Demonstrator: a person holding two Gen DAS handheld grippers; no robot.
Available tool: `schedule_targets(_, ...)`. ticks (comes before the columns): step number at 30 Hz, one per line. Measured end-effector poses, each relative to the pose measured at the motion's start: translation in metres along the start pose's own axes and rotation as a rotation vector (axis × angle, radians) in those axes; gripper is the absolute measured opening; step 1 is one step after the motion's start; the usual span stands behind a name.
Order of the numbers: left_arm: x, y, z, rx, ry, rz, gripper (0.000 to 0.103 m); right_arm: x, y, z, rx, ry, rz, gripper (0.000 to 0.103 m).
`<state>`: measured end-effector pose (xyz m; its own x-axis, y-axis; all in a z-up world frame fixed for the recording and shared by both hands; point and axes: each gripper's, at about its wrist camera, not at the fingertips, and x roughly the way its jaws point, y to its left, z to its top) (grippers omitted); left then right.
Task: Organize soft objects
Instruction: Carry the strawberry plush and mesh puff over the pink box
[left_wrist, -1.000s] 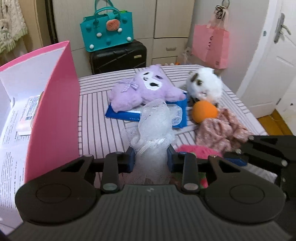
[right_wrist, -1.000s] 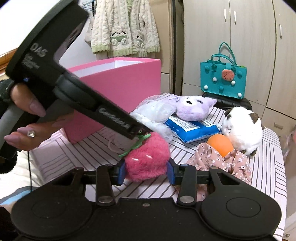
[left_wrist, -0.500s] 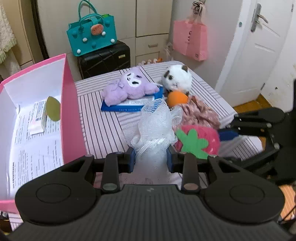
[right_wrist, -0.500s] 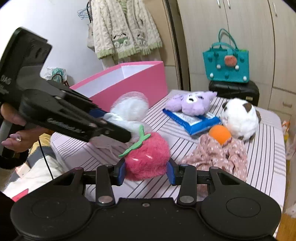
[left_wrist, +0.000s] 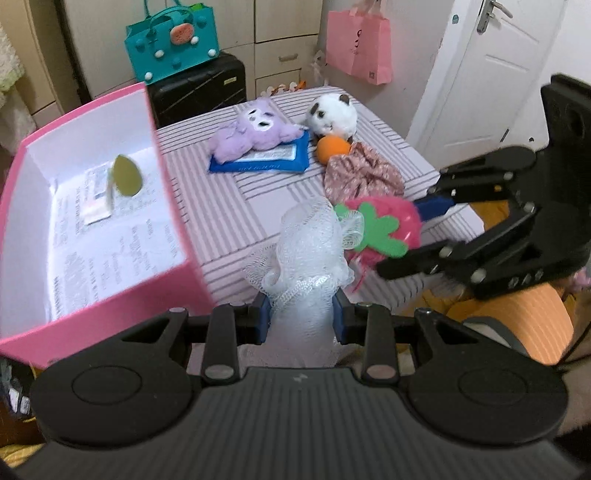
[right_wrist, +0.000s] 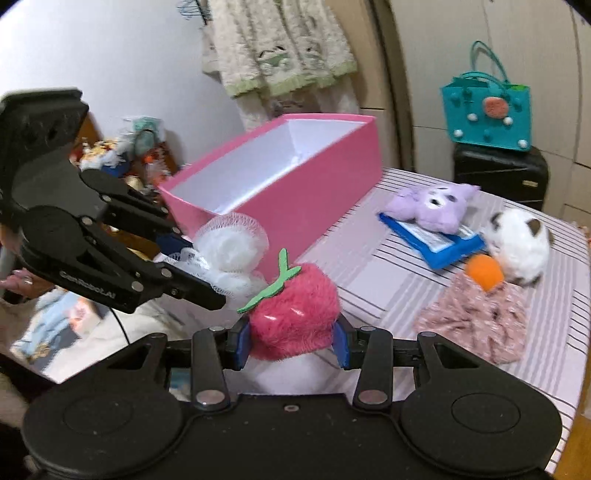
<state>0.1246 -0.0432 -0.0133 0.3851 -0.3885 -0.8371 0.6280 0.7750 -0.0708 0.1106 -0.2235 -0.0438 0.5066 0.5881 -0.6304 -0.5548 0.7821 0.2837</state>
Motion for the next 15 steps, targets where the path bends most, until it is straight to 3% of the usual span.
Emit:
schedule_targets(9,-0.039,0.018,-0.034,-0.013,0.013,-0.003,0.031,0.012,0.029,0.026,0.016,0.071,0.123,0.048)
schedule_targets(15,-0.064,0.029,-0.042,-0.002,-0.046,0.032,0.031,0.020,0.046,0.052,-0.010,0.072,0.166,0.048)
